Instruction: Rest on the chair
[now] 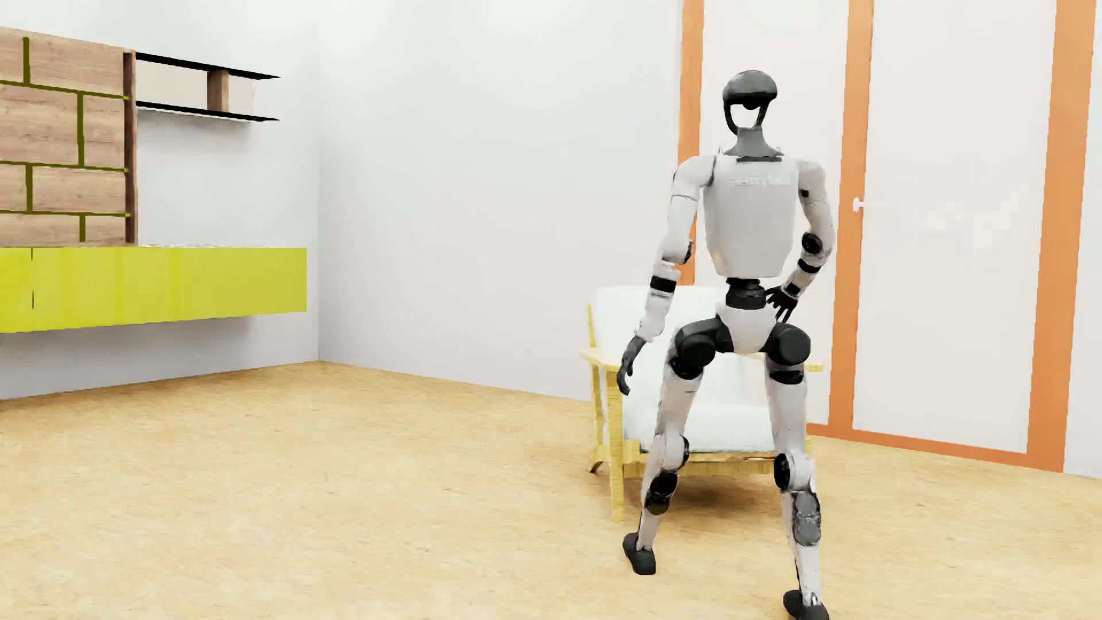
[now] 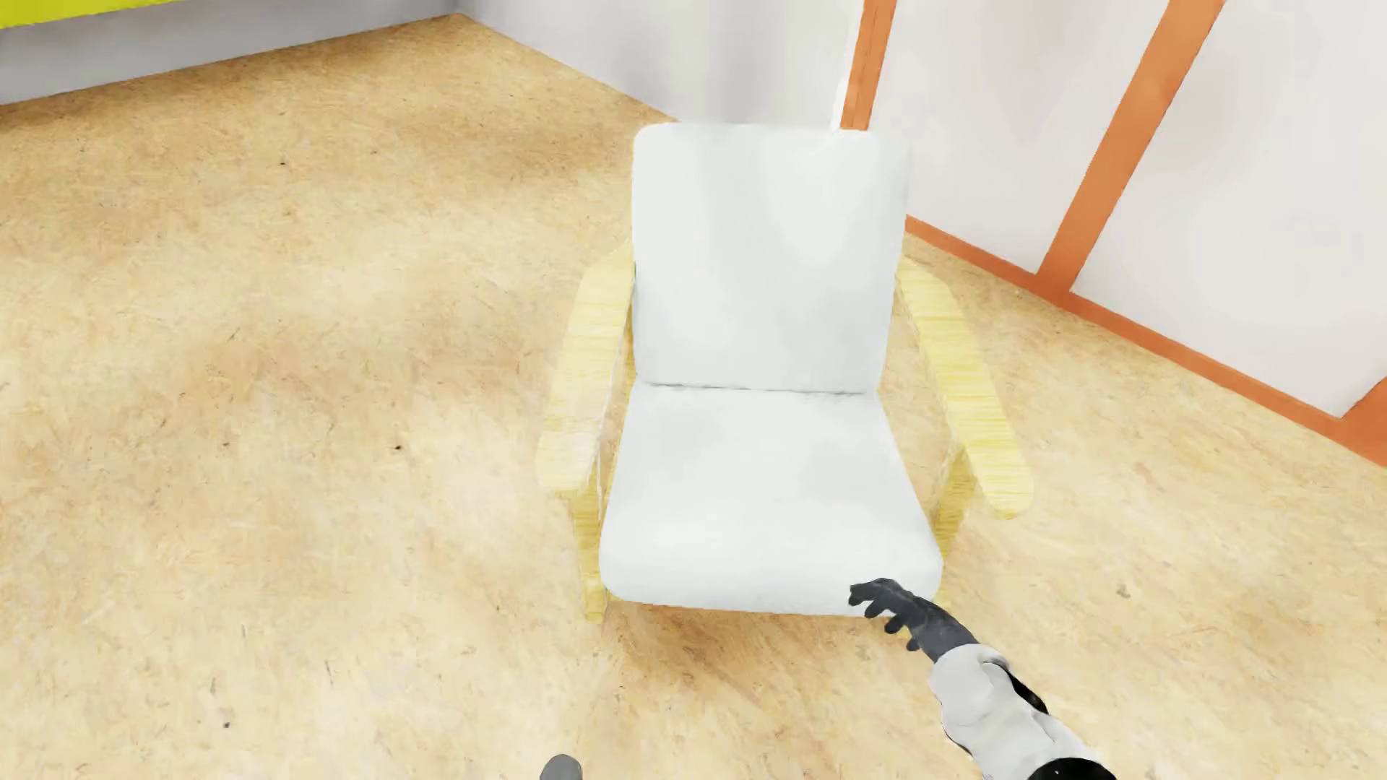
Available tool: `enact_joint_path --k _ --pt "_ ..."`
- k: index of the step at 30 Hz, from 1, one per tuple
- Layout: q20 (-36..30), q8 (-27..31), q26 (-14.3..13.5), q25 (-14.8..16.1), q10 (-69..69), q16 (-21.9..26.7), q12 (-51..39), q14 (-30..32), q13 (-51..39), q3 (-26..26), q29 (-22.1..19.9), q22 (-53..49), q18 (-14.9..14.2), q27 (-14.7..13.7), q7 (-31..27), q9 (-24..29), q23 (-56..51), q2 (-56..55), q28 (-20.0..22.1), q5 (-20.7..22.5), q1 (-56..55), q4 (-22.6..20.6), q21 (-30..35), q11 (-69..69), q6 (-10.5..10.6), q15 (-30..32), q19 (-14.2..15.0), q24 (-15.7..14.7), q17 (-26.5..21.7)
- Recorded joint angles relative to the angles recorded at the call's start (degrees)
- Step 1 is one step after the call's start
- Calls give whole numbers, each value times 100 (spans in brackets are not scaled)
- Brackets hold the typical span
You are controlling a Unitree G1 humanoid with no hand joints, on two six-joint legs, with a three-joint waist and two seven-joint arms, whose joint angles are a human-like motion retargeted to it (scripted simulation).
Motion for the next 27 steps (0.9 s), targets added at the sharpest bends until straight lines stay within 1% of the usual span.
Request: enact_joint_path --k 1,2,3,4,5,6,7,8,9,10,11,12,13,14,15,16,17,18,19,20,21,22,23,24,25,26,27 --pt "36 60 -15 -45 114 42 209 216 -15 13 -144 9 -435 42 -377 -33 -159 236 70 -49 -4 135 30 114 42 -154 146 -153 0" --pt "166 108 -155 -100 738 27 270 499 30 59 61 60 -681 -63 -295 20 -343 322 -96 -229 -54 49 50 468 42 -255 328 -68 -18" --pt "235 222 -110 -366 1245 58 255 468 126 46 161 107 -529 42 -78 -52 -437 135 -150 -404 -134 13 -151 1079 -38 -370 366 50 83" --pt "163 306 -209 -315 1464 77 126 94 238 13 145 202 -456 -121 38 67 -319 -61 -77 -575 139 -61 -328 1966 -89 -99 583 294 206" --pt "195 361 -290 -425 1358 -12 9 -129 322 -122 72 200 -350 -111 259 176 30 -540 -114 -783 638 -26 -281 3272 -22 403 908 424 323" --pt "66 558 -173 -303 1208 -28 -172 -268 481 -288 390 127 -207 -116 265 127 74 -1254 -202 -920 882 -53 -294 4492 13 828 1153 508 304" --pt "-72 553 -325 -705 1154 66 -428 -506 537 -390 363 7 -119 34 396 199 401 -1977 -54 -964 1129 -62 -343 5564 -2 985 813 752 408" --pt "-214 521 -296 -713 1036 200 -704 -545 644 -538 670 -213 184 -11 617 258 642 -2528 -285 -926 1408 -115 -527 6133 63 807 508 911 453" --pt "-442 603 -468 -917 817 301 -1027 -614 774 -624 480 -318 351 155 660 385 887 -3099 -317 -903 1728 -180 -610 6327 116 776 443 900 520" --pt "-587 563 -583 -909 519 479 -1411 -770 912 -778 453 -295 343 182 819 487 1244 -3511 -305 -878 2089 -277 -822 6227 92 607 711 1058 620" --pt "-847 663 -439 -801 241 643 -1669 -815 1123 -901 427 -351 462 216 890 497 1480 -3859 -162 -756 2379 -331 -974 5671 67 519 795 954 693" --pt "-919 712 -644 -769 -130 886 -1940 -871 1242 -1010 380 -443 418 270 965 537 1732 -4025 -221 -618 2743 -417 -1150 4790 51 505 694 841 717" --pt "-1110 666 -494 -716 -224 1125 -2078 -1024 1486 -1077 383 -487 446 348 1006 490 1864 -3907 64 -527 2989 -470 -1289 3576 14 702 500 878 692" --pt "-1098 163 -921 -741 -281 1342 -2229 -1205 1664 -1089 317 -577 522 265 1131 588 1892 -3527 -242 -173 3346 -638 -1331 2346 -50 1158 -215 705 582" --pt "-1009 -424 -897 -853 -103 1540 -2367 -1431 1831 -1046 236 -642 649 342 1333 587 1907 -3370 -177 284 3429 -815 -1562 1669 -195 1642 -1128 586 537" --pt "-959 -533 -937 -867 235 1656 -2544 -1534 1951 -964 354 -592 811 293 1302 581 1838 -3259 -121 487 3383 -948 -1752 1479 -258 1484 -1489 481 408" --pt "-740 -182 -864 -786 198 1643 -2400 -1304 2044 -937 281 -742 841 424 1160 544 1809 -3245 -82 476 3513 -1124 -1619 1601 -197 1351 -1569 445 202" --pt "-745 123 -779 -616 1709 1451 -2300 -1398 2071 -958 225 -802 642 406 1006 560 1825 -3005 161 550 2900 -930 -1640 1399 32 1488 -1407 220 22" --pt "-863 68 -710 -444 3446 1322 -2274 -1443 2112 -886 211 -733 17 435 775 659 1783 -2525 229 695 2250 -577 -1753 960 88 1412 -1497 64 3" --pt "-749 -125 -639 -507 4903 1273 -2381 -1502 1987 -738 113 -658 -359 576 934 782 1769 -2441 110 671 1690 -333 -1755 1114 35 1136 -1512 21 -29" --pt "-604 -50 -716 -343 5795 1219 -2227 -1659 1823 -619 191 -744 -199 313 1177 699 1716 -2526 1 473 1153 -296 -1597 1299 -45 828 -1237 204 -150" --pt "-594 17 -742 -351 6307 1057 -1970 -1936 1681 -587 115 -798 -89 353 1082 750 1663 -2350 -27 485 890 -58 -1358 1339 -21 675 -1183 252 -125" --pt "-595 181 -803 -99 6446 830 -1801 -2070 1400 -554 -27 -870 -64 321 644 839 1574 -2292 80 417 567 -98 -1235 1454 -28 599 -1037 238 -29" --pt "-698 388 -819 -138 6189 543 -1705 -1743 1208 -460 -74 -782 133 252 312 874 1408 -2228 83 356 298 -182 -1161 1433 10 572 -869 283 24" --pt "-741 490 -774 -118 5723 345 -1718 -1869 1013 -405 -68 -678 310 61 62 846 1055 -2295 -34 297 16 -150 -974 1397 32 478 -732 292 100" --pt "-721 550 -640 -367 4962 161 -1569 -2182 932 -380 -10 -725 277 229 -89 863 714 -2366 -18 262 -15 -114 -780 1377 33 496 -508 517 205" --pt "-800 654 -768 -313 3653 -6 -1362 -1770 882 -379 114 -864 494 -44 -229 741 320 -2590 -136 86 185 -174 -406 1510 11 475 -231 582 243"
